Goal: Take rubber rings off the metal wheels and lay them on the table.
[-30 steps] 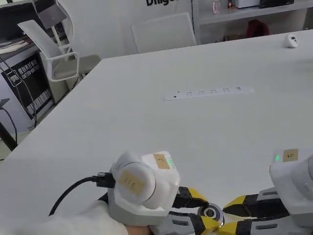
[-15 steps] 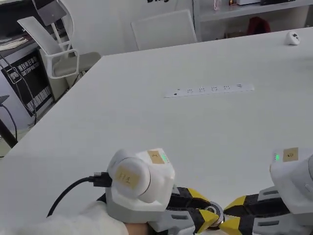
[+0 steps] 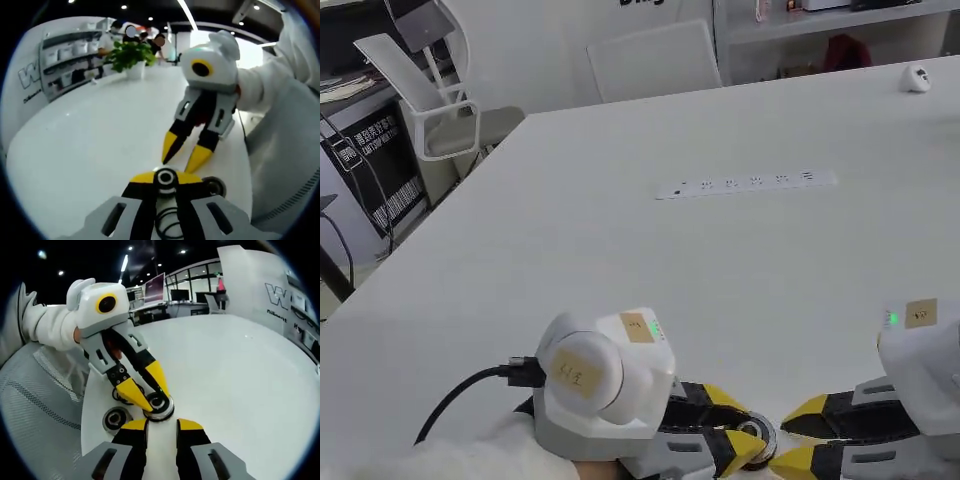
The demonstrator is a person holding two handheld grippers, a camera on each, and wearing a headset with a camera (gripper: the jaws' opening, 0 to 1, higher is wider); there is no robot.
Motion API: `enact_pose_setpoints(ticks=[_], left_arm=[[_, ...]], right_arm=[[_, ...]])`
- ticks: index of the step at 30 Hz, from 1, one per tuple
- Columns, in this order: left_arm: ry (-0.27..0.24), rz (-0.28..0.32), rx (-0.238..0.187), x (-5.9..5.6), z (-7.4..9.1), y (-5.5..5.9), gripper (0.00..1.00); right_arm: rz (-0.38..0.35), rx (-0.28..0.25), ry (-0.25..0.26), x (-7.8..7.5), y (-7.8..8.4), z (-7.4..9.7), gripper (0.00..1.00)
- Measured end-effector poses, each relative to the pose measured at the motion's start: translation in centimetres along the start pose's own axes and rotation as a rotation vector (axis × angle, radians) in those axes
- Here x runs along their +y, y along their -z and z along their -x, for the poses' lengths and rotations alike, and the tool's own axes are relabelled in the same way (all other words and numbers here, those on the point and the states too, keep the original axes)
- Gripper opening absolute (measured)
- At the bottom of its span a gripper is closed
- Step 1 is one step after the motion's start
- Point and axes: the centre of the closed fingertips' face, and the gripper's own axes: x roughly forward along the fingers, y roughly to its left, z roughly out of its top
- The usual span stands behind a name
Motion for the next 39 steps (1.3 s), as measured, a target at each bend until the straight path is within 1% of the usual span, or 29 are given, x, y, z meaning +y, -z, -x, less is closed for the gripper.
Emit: enact_pose_setpoints(ticks=[2,4,5,6,7,9,10,11,12,13,16,18,19,20,21,23,25,26,27,28,29,30,31,32,33,35,36,37,39], left_arm=[[0.0,0.001,-0.002,0.0,0.0,0.0,0.14],[-0.001,0.003,-0.005,0.0,0.0,0.0,0.14],[-0.001,0.005,-0.007,0.0,0.0,0.0,0.14],[-0.007,0.013,-0.013,0.2,0.0,0.0,0.14],[-0.008,0.02,-0.019,0.1,0.1,0.0,0.14],[-0.01,0.027,-0.03,0.1,0.1,0.0,0.14],[-0.009,0.033,-0.03,0.1,0.1,0.0,0.14],[-0.009,0.036,-0.031,0.1,0.1,0.0,0.14],[-0.007,0.037,-0.031,0.1,0.1,0.0,0.14],[-0.004,0.039,-0.034,0.0,0.1,0.0,0.14],[-0.007,0.042,-0.035,-0.1,0.1,0.0,0.14],[-0.006,0.046,-0.035,-0.1,0.1,0.0,0.14],[-0.006,0.044,-0.035,-0.1,0.2,0.0,0.14],[-0.007,0.043,-0.035,-0.1,0.2,0.0,0.14],[-0.008,0.039,-0.035,-0.1,0.2,0.0,0.14],[-0.009,0.024,-0.031,-0.1,0.2,0.0,0.14],[-0.01,0.019,-0.03,-0.1,0.2,0.1,0.14],[-0.009,0.019,-0.031,-0.2,0.2,0.1,0.14],[-0.008,0.018,-0.031,-0.1,0.2,0.1,0.14],[-0.007,0.014,-0.033,-0.2,0.2,0.1,0.13],[-0.007,0.014,-0.036,-0.2,0.2,0.1,0.13],[-0.008,0.017,-0.038,-0.2,0.2,0.1,0.13],[-0.009,0.014,-0.038,-0.2,0.2,0.1,0.13],[-0.011,0.012,-0.038,-0.2,0.2,0.1,0.13],[-0.012,0.011,-0.037,-0.2,0.2,0.1,0.13],[-0.011,0.011,-0.036,-0.2,0.2,0.1,0.13],[-0.012,0.012,-0.037,-0.2,0.2,0.1,0.13],[-0.012,0.012,-0.037,-0.2,0.2,0.1,0.13],[-0.011,0.013,-0.037,-0.2,0.2,0.1,0.13]], right_arm=[[-0.002,-0.01,-0.008,0.2,-0.1,-0.4,0.19],[-0.009,-0.027,-0.001,0.0,-0.3,-0.7,0.2],[-0.012,-0.034,-0.015,0.1,-0.3,-0.7,0.19],[-0.023,-0.041,-0.018,0.2,-0.3,-0.6,0.18],[-0.017,-0.043,-0.02,0.3,-0.3,-0.6,0.18],[0.0,-0.035,-0.016,0.2,-0.1,-0.3,0.14],[-0.004,-0.033,-0.014,0.1,0.0,-0.2,0.11],[-0.012,-0.029,-0.01,0.0,0.2,-0.1,0.06],[-0.014,-0.043,0.003,-0.2,0.1,0.0,0.02],[-0.002,-0.041,0.009,-0.3,0.1,-0.2,0.0],[-0.005,-0.034,0.018,-0.3,0.1,-0.2,0.0],[-0.026,-0.027,0.042,-0.5,0.2,-0.3,0.0],[-0.06,-0.036,0.057,-0.7,0.1,-0.4,0.0],[-0.104,-0.042,0.057,-0.7,0.1,-0.4,0.0],[-0.196,-0.056,0.056,-0.8,0.1,-0.4,0.0],[-0.296,-0.091,0.062,-1.4,0.1,-0.3,0.0],[-0.454,-0.164,0.038,-1.7,-0.3,0.1,0.0],[-0.498,-0.174,0.024,-1.6,-0.3,0.4,0.0],[-0.533,-0.196,0.007,-1.6,-0.6,0.4,0.0],[-0.552,-0.203,-0.002,-1.5,-0.6,0.5,0.0],[-0.546,-0.205,-0.002,-1.6,-0.6,0.5,0.0],[-0.555,-0.206,-0.004,-1.6,-0.6,0.6,0.0],[-0.588,-0.25,-0.015,-1.7,-1.3,0.8,0.0],[-0.638,-0.268,-0.069,-1.2,-1.8,0.9,0.0],[-0.644,-0.239,-0.031,-1.6,-1.2,0.7,0.0],[-0.666,-0.256,-0.047,-1.5,-1.4,0.7,0.0],[-0.705,-0.267,-0.063,-1.3,-1.4,0.9,0.0],[-0.717,-0.274,-0.069,-1.3,-1.5,0.8,0.0],[-0.716,-0.277,-0.07,-1.1,-1.5,0.9,0.0]])
